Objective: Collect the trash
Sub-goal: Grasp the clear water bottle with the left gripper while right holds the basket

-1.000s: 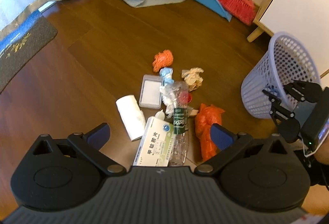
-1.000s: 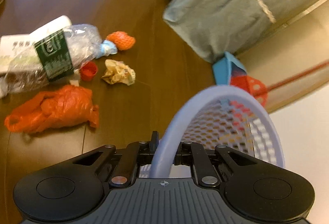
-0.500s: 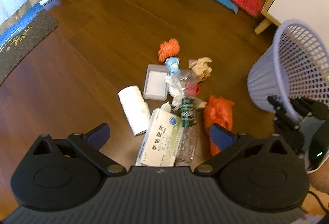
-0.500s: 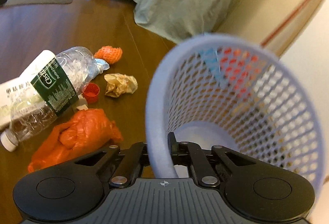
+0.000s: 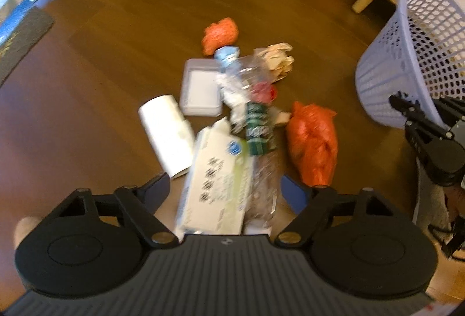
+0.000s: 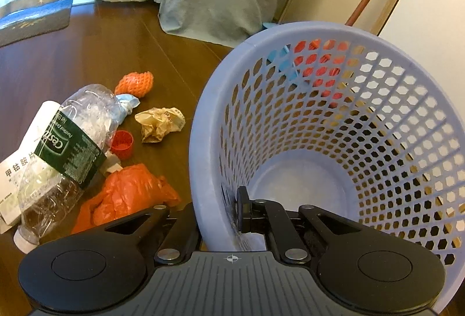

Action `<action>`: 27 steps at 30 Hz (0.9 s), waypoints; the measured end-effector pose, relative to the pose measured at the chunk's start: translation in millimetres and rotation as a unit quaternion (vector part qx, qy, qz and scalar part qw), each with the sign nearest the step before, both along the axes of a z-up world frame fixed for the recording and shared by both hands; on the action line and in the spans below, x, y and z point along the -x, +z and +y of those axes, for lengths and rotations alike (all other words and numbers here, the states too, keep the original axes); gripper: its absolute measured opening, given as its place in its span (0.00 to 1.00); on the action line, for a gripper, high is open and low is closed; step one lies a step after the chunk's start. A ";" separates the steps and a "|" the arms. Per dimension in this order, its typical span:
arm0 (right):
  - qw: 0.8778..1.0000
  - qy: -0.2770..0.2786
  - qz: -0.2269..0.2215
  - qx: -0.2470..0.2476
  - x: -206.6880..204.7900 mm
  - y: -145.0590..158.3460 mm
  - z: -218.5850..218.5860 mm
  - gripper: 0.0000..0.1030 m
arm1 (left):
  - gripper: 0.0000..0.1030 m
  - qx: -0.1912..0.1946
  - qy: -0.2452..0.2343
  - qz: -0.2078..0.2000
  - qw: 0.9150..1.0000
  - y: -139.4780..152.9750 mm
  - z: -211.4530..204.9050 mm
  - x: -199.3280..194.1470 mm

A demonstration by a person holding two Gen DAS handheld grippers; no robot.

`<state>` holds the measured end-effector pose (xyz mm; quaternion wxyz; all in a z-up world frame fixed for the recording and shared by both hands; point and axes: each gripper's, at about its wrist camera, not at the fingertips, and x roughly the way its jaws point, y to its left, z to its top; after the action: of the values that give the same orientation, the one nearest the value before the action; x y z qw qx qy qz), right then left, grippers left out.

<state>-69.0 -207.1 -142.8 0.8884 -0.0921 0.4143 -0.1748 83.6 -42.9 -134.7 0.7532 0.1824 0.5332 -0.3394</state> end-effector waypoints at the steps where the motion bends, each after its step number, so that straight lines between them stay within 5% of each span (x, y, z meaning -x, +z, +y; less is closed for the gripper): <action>1: 1.000 0.001 -0.001 0.000 0.3 0.7 -0.9 0.01 | 0.68 0.004 -0.007 0.005 1.000 -4.9 -4.7 0.5; 11: 1.000 0.012 -0.001 -0.004 -0.5 -0.4 -3.7 0.01 | 0.31 -0.007 -0.090 0.017 0.996 -52.7 -34.6 16.7; 15: 1.000 0.013 -0.003 -0.003 -0.5 0.4 -5.5 0.01 | 0.29 -0.010 -0.094 0.023 0.995 -60.0 -41.1 12.2; 19: 1.000 0.015 -0.003 -0.006 -1.5 0.4 -6.0 0.01 | 0.16 -0.018 -0.094 0.028 0.995 -64.5 -45.2 7.8; 27: 0.999 0.033 0.013 0.006 -3.2 1.0 -5.4 0.01 | 0.12 -0.050 -0.132 0.034 0.989 -45.2 -49.2 4.2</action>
<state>-65.7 -212.5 -141.8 0.8876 -0.1131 0.4216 -0.1470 79.4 -92.1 -179.9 0.6732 0.2767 0.5458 -0.4150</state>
